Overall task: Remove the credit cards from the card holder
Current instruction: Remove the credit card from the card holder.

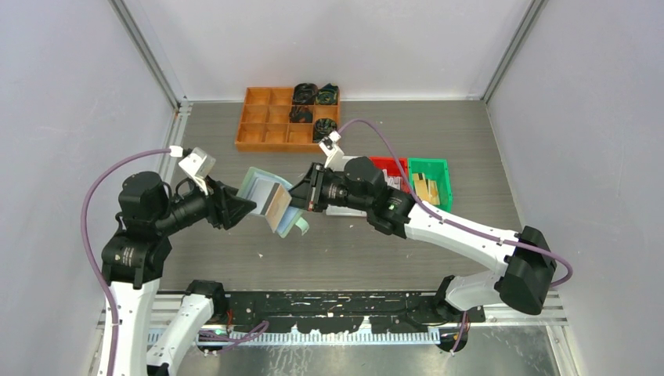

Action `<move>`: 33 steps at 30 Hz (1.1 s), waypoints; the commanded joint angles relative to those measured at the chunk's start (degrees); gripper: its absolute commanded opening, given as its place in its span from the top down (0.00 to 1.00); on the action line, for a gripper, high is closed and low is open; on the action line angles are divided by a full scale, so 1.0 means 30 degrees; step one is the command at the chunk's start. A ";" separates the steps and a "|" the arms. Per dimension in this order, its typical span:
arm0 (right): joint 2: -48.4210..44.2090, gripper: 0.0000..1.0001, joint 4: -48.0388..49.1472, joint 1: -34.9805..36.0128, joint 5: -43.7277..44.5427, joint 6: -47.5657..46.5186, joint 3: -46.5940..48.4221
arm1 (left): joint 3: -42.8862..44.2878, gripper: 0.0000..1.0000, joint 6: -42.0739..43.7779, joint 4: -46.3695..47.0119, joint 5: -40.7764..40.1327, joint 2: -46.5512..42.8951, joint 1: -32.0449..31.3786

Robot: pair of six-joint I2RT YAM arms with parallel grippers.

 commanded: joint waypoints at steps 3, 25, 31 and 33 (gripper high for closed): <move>-0.1099 0.99 0.3353 -0.0093 -0.1041 0.0490 0.0306 | 0.0495 0.41 -0.0025 0.0155 -0.0423 0.0218 0.0092; -0.1553 0.97 0.4295 -0.0093 -0.4534 -0.0410 0.0182 | 0.0796 0.75 -0.0753 0.0839 0.4213 -0.0160 0.0085; -0.2616 0.47 -0.0105 -0.1113 -0.4015 -0.2061 0.1047 | 0.1238 0.91 -0.0157 -0.0106 0.4517 0.0311 0.0099; -0.3687 0.36 -0.1442 -0.1997 -0.3690 -0.2327 0.1130 | 0.1269 0.93 -0.0054 -0.0138 0.4312 0.0213 0.0104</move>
